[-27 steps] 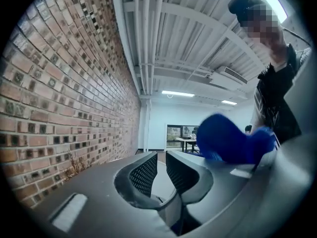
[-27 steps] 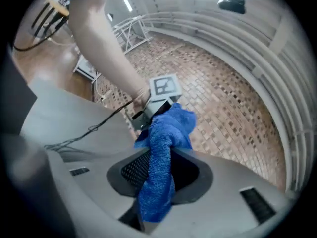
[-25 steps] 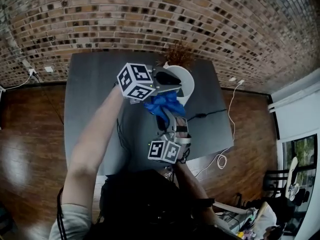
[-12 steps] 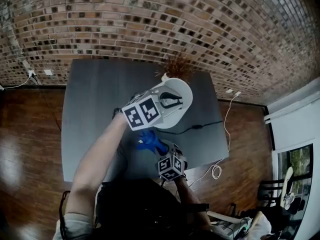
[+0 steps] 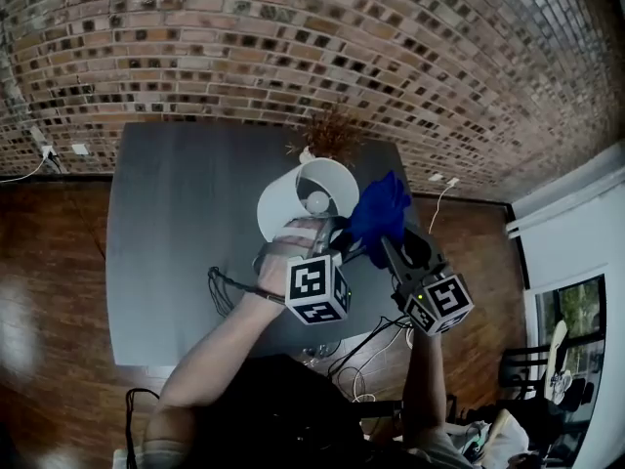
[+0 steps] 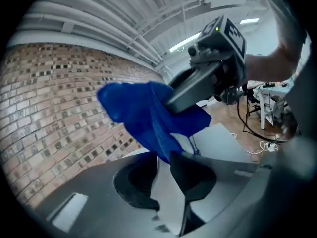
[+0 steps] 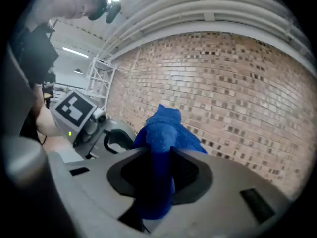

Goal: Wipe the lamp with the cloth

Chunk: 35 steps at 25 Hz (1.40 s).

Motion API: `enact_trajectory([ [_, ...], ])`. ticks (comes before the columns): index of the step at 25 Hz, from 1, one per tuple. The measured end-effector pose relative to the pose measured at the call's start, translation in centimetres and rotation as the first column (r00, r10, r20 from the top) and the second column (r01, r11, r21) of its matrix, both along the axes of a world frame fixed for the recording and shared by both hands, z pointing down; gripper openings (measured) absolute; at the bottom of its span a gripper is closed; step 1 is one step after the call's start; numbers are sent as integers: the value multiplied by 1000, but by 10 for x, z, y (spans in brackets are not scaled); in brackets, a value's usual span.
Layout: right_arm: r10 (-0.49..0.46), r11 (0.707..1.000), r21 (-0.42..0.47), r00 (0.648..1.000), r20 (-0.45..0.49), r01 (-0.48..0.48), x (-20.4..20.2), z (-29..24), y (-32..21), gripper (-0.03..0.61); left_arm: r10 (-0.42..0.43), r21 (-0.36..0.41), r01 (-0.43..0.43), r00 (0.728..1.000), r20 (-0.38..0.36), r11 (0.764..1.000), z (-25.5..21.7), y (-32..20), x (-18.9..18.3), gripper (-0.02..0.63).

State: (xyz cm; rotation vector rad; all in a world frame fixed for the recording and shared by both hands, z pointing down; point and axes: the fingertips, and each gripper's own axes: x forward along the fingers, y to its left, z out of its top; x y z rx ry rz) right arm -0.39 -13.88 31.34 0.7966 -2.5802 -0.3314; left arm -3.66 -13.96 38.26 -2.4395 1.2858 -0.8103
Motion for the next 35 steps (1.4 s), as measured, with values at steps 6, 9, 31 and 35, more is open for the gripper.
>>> enact_trajectory([
  [6,-202,979,-69,962,-186,192,-44,35,-19,115,5,-70,-4,1000,15,998,12,-4,4,106],
  [9,-231,970,-133,942,-243,203,-43,44,-35,115,44,-52,-42,999,31,998,12,-3,7,91],
  [31,-471,695,66,522,-711,716,-175,64,-75,110,76,-52,-75,997,16,996,9,-7,8,37],
  [35,-422,758,56,555,-717,650,-143,56,-101,110,75,-60,-74,997,16,995,9,-8,8,36],
])
